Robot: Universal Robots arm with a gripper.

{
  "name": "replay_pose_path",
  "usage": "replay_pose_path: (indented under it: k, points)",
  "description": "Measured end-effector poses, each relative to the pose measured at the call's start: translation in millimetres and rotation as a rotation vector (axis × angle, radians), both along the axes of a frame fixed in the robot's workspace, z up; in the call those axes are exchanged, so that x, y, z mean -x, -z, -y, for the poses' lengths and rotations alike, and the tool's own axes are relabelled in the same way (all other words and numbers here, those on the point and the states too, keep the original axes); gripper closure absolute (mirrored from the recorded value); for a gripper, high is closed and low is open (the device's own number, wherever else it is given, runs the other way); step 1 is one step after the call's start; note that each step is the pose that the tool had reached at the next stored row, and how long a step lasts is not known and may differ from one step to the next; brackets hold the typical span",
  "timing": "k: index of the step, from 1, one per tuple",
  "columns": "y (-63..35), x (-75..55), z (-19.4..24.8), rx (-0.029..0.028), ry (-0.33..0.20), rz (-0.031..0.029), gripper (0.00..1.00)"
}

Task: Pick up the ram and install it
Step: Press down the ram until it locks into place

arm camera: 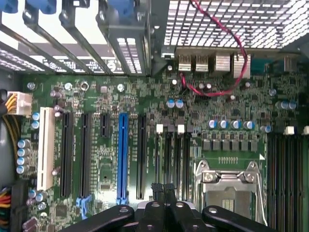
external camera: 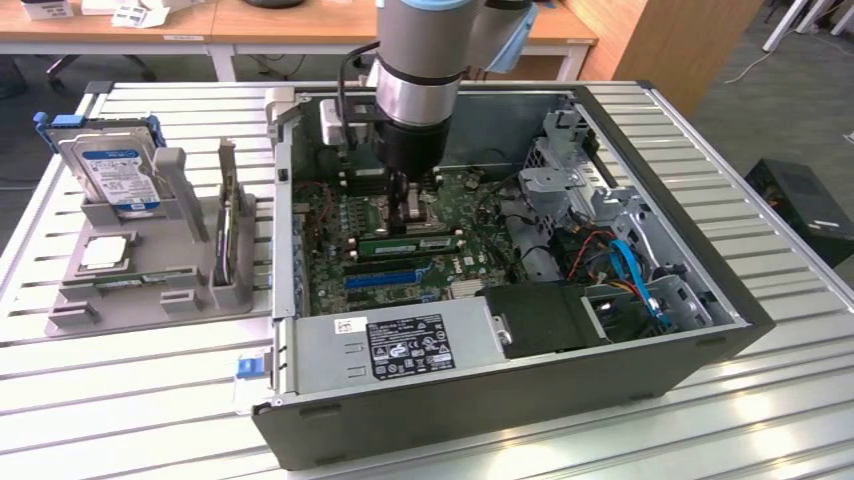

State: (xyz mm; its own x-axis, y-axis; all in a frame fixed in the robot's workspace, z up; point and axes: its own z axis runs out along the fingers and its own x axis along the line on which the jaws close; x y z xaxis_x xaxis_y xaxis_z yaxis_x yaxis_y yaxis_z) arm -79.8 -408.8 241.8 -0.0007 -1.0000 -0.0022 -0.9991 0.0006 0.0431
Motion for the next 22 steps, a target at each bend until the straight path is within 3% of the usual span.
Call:
replay_pose_path:
  k: [5, 22]
  points:
    - [0.0, 6.5, -0.1, -0.0001, 0.000, 0.0000, 0.89]
    - [2.4, 8.3, 0.0, 0.0000, 0.000, 0.0000, 0.89]
